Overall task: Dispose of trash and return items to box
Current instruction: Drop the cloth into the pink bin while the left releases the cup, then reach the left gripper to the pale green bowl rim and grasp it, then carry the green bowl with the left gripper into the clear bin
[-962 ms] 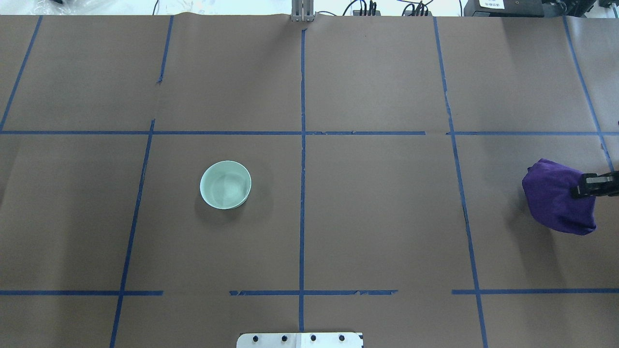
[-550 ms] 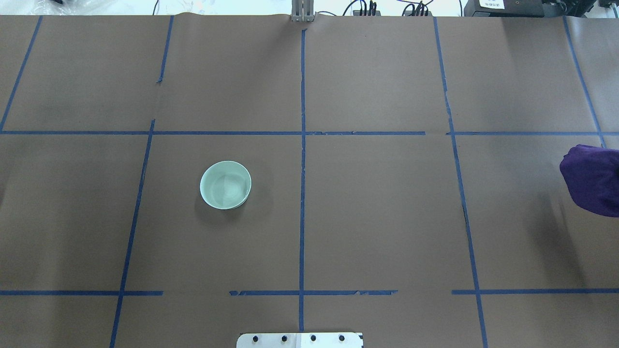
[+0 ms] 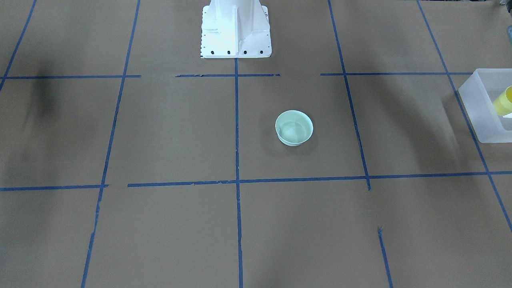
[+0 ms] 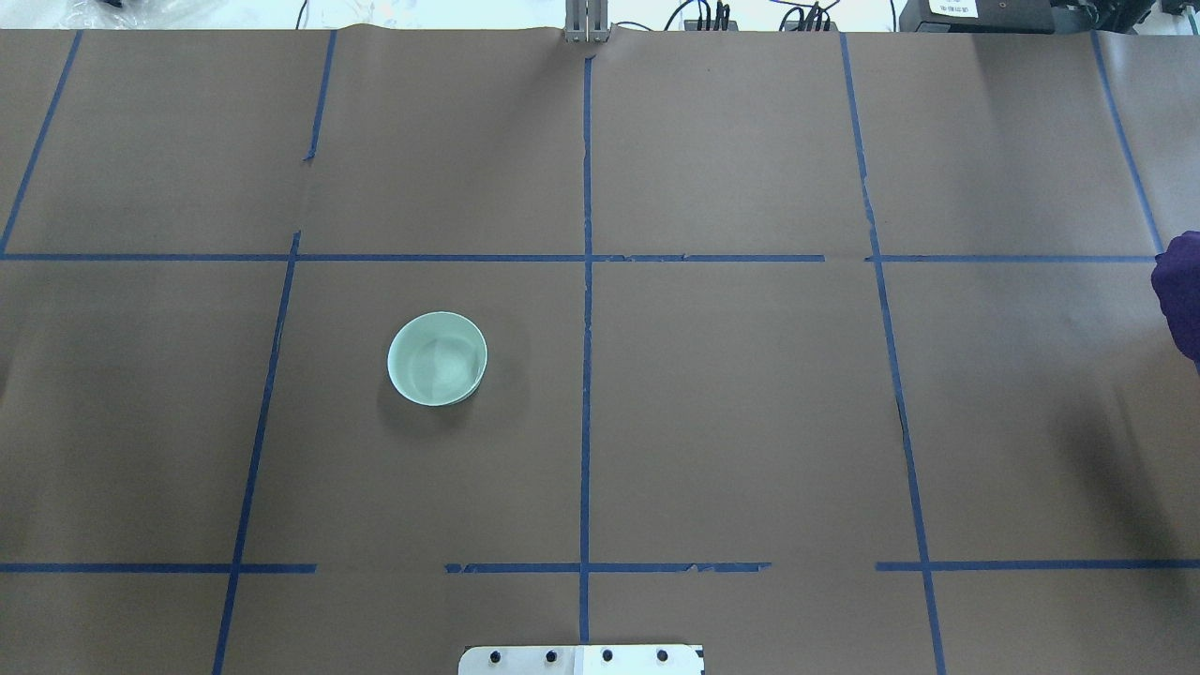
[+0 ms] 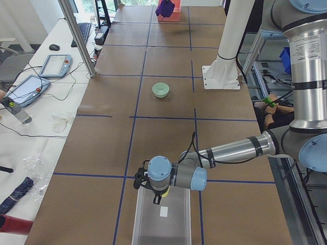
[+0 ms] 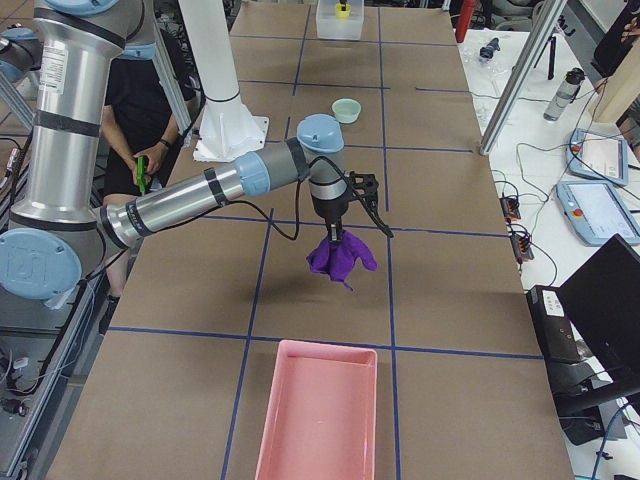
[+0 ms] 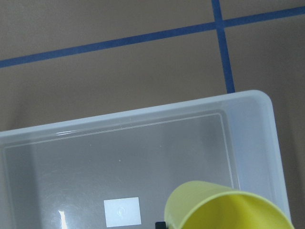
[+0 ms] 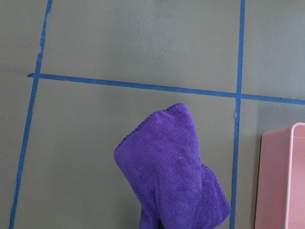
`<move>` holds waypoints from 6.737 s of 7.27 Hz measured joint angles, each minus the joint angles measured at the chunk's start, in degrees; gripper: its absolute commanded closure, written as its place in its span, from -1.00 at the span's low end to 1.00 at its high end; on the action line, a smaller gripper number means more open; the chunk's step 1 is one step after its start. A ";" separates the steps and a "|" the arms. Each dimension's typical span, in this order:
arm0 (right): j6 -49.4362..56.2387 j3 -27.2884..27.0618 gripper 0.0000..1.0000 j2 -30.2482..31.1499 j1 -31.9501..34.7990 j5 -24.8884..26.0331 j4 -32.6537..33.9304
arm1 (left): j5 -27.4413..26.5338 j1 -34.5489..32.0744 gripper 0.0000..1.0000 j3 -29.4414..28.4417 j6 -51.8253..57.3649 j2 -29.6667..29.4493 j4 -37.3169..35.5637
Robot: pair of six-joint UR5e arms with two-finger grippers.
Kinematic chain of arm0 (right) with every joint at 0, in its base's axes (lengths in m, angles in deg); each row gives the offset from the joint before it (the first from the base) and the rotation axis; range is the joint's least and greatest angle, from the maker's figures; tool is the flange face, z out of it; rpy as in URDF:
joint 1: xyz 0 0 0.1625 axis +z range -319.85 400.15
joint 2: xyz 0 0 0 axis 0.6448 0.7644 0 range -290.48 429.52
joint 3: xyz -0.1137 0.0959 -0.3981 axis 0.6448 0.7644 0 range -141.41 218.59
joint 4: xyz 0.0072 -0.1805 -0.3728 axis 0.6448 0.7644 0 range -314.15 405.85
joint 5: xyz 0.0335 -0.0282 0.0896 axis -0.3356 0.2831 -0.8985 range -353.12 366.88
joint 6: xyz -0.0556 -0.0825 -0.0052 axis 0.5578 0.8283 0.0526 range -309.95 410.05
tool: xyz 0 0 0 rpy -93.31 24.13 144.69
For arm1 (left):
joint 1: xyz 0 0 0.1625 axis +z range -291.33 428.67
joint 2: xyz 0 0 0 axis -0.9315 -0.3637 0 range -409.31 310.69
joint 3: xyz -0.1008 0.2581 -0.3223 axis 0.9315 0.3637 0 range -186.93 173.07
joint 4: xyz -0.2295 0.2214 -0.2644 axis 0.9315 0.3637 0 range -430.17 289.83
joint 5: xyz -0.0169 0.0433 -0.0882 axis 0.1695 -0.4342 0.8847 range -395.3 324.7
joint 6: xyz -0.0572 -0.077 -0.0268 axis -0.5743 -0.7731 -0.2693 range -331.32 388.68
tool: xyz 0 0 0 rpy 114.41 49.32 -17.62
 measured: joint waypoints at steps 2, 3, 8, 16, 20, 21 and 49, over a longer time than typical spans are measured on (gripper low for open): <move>1.90 -0.02 1.00 -0.09 1.80 -0.43 0.24 | 0.14 1.41 -0.99 -2.64 -1.63 0.01 4.41; 2.59 -0.12 1.00 -0.11 2.37 -0.51 0.26 | 0.04 1.70 -1.00 -3.10 -1.75 -0.01 5.56; 3.49 -1.74 1.00 -0.40 3.47 -0.58 3.50 | -1.32 1.17 -1.00 4.46 -1.38 1.90 6.43; 37.87 17.21 1.00 -6.25 17.78 7.92 8.75 | -5.84 1.23 -1.00 29.52 -20.13 -5.46 -11.16; 40.86 32.05 -1.00 -5.11 19.45 7.48 -1.16 | -4.01 17.37 -1.00 30.25 -46.28 -7.32 0.97; 40.69 32.78 -1.00 -4.39 19.61 5.61 -1.83 | -4.27 21.12 -1.00 30.30 -52.20 -7.90 3.70; 18.13 29.11 -1.00 -7.83 13.78 -9.45 -2.98 | -17.13 31.38 1.00 30.77 -59.31 -25.75 -20.22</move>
